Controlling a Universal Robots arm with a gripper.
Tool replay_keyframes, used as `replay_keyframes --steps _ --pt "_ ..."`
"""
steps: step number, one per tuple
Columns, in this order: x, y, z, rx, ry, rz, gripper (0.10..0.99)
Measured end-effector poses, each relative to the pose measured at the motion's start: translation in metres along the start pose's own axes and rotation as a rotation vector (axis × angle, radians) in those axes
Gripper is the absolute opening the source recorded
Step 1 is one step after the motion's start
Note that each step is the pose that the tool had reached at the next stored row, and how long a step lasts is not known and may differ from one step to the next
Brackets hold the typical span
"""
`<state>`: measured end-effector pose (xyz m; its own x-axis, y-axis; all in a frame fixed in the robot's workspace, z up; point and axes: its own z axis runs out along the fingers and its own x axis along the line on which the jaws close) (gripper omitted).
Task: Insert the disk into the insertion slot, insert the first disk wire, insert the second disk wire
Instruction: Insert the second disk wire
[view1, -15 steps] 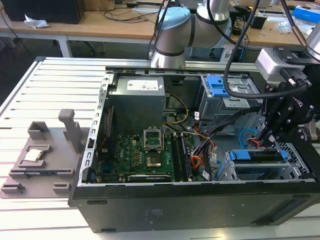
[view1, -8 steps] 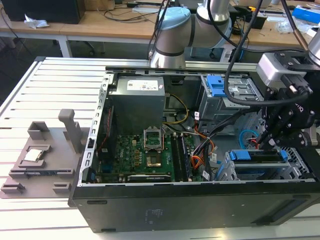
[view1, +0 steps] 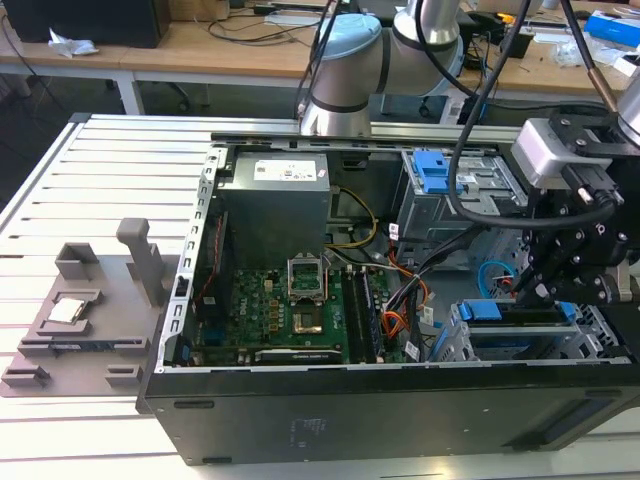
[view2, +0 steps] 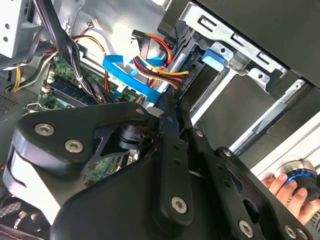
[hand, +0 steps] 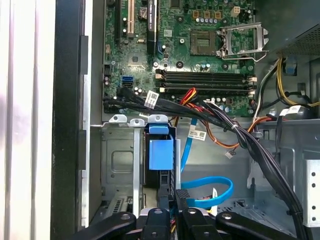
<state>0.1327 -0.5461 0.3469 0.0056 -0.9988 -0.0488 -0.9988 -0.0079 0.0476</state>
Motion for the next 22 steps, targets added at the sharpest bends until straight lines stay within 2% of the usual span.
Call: replay_keyframes --steps 6,14,17,18,22 --pt "0.0007 -0.0003 0.0057 0.0 -0.0046 0.0 0.165" --pt "0.004 -0.0002 0.011 0.0 -0.0055 0.0 0.165" --pt "0.004 -0.0003 0.0115 0.0 -0.0064 0.0 0.165" --pt "0.004 -0.0003 0.0116 0.0 -0.0064 0.0 0.235" --pt "0.0039 -0.0001 0.0084 0.0 -0.007 0.0 0.235"
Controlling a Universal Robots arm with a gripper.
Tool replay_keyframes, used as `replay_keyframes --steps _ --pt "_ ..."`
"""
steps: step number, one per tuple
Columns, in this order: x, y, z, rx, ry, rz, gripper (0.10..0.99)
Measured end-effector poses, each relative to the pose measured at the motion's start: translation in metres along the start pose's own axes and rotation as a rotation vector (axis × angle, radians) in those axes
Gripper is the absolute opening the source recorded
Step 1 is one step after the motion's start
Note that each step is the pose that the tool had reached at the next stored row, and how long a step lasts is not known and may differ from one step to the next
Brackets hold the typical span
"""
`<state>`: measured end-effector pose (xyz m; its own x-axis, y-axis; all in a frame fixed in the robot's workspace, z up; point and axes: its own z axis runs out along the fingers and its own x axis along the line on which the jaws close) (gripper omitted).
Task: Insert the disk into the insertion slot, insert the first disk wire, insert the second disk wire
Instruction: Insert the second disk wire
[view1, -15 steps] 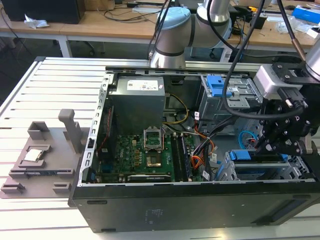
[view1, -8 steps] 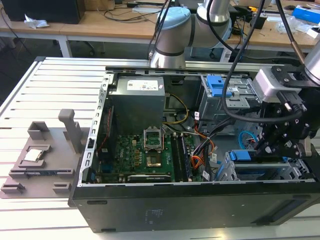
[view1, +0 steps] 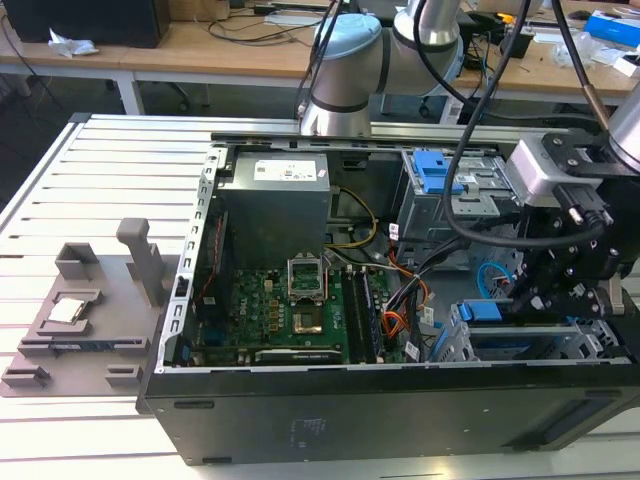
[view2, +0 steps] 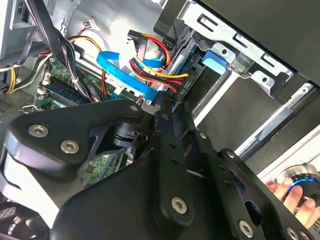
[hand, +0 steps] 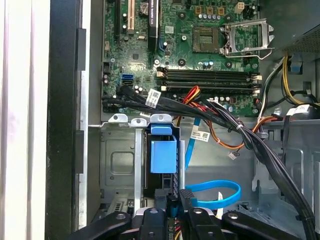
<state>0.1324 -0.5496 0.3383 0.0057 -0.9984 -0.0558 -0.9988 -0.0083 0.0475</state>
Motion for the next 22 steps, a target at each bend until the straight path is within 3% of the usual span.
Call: replay_keyframes --steps 4,8,10,11,22 --pt "-0.0018 0.0012 -0.0243 0.0 0.0009 0.0 0.235" --pt "-0.0046 0.0017 -0.0362 0.0 0.0009 0.0 0.224" --pt "-0.0055 0.0019 -0.0398 0.0 0.0009 0.0 0.106" --pt "-0.0063 0.0021 -0.0434 0.0 0.001 0.0 0.106" --pt "-0.0065 0.0022 -0.047 0.0 0.0009 0.0 0.106"
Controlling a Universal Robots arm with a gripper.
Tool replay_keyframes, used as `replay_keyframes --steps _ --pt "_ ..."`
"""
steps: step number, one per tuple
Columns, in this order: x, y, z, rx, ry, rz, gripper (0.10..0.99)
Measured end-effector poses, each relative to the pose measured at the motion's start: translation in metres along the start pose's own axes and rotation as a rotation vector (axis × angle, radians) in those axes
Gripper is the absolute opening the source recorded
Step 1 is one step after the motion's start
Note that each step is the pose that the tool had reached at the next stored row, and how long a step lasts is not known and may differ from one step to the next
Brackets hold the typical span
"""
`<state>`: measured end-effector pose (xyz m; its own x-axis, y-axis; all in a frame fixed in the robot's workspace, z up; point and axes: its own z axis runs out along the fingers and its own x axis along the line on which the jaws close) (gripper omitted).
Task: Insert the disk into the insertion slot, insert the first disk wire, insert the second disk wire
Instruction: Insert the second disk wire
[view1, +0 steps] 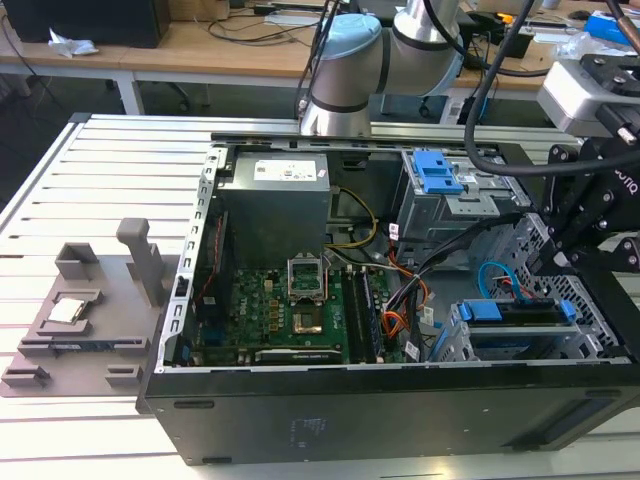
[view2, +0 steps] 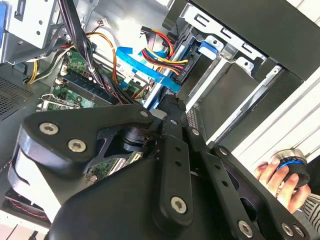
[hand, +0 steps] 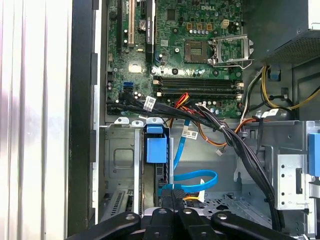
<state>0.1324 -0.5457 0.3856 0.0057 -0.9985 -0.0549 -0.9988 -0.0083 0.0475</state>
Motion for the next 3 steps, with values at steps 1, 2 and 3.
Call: replay_keyframes --steps 1,2,3 --pt "0.0 0.0 -0.0001 0.0 0.0001 0.0 0.106" --pt "0.0 0.0 -0.0001 0.0 0.0001 0.0 0.106" --pt "0.0 0.0 -0.0001 0.0 0.0 0.0 0.106"
